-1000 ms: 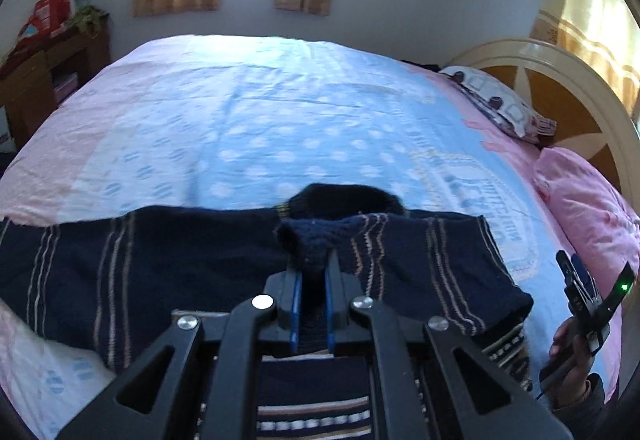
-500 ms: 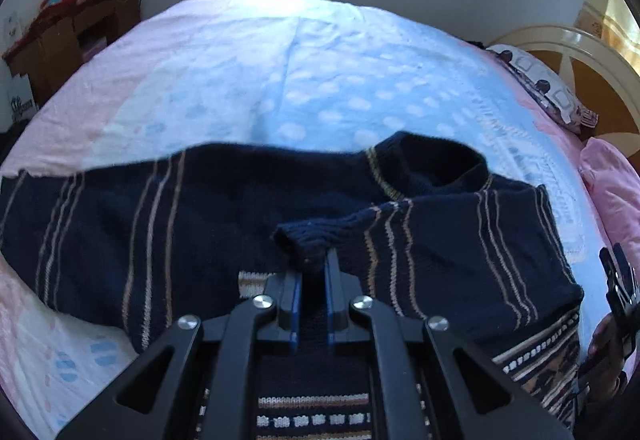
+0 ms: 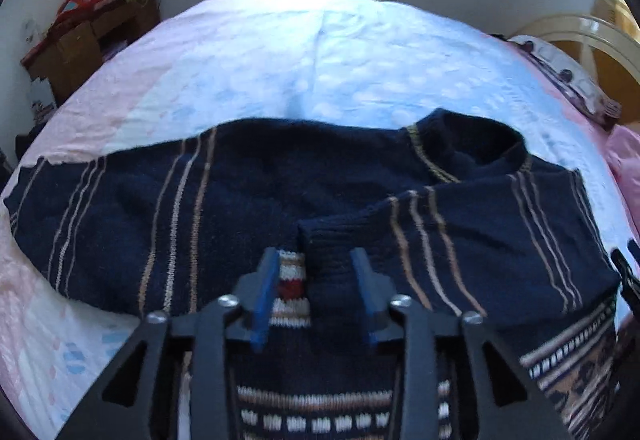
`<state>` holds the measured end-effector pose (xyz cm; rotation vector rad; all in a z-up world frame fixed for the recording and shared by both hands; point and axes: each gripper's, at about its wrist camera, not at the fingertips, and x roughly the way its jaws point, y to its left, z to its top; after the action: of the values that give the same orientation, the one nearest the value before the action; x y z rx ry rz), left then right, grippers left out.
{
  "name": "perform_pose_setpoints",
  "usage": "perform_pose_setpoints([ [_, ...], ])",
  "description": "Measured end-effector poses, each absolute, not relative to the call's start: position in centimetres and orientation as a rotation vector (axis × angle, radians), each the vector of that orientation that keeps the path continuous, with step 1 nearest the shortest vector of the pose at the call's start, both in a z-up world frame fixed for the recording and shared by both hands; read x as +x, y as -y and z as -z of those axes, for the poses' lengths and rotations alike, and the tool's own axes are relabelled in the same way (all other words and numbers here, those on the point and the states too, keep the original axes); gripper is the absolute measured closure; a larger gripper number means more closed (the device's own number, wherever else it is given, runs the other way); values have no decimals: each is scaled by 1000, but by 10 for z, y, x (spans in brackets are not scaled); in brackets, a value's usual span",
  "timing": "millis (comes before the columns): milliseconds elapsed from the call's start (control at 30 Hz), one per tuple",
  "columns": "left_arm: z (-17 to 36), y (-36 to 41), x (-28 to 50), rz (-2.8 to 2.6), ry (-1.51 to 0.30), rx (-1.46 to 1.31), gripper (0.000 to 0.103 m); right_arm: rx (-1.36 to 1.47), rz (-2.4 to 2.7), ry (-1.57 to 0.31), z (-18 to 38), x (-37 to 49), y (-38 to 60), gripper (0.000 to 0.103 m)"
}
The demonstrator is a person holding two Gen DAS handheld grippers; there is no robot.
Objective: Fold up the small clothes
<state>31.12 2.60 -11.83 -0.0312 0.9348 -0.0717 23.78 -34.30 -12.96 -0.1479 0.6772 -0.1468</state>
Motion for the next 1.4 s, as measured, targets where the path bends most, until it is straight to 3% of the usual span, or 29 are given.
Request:
perform_pose_setpoints([
  [167,132,-9,308,39,-969,73,60,-182,145,-660,128,235,336,19],
  [233,145,-5,311,-10,-997,131,52,-187,150,-677,129,236,335,19],
  [300,146,-6,309,-74,-955,176,30,-178,146,-702,131,238,337,19],
  [433,145,-12,305,-69,-943,160,29,-94,155,-680,123,235,353,19],
  [567,141,-10,298,-18,-925,151,56,54,256,-603,110,226,390,19],
  [667,143,-1,296,-8,-927,180,57,128,283,-607,113,224,405,19],
  [867,145,-2,301,-52,-914,204,49,-15,157,-610,108,223,365,19],
  [967,143,-13,300,-65,-912,173,37,-200,130,-744,128,233,330,19],
  [1067,140,-24,298,-73,-915,130,33,-275,99,-799,141,236,313,19],
  [1200,132,-44,291,-95,-904,84,14,-230,114,-761,131,231,321,19],
  [1400,121,-90,278,-151,-873,56,14,-213,135,-655,115,223,324,19],
])
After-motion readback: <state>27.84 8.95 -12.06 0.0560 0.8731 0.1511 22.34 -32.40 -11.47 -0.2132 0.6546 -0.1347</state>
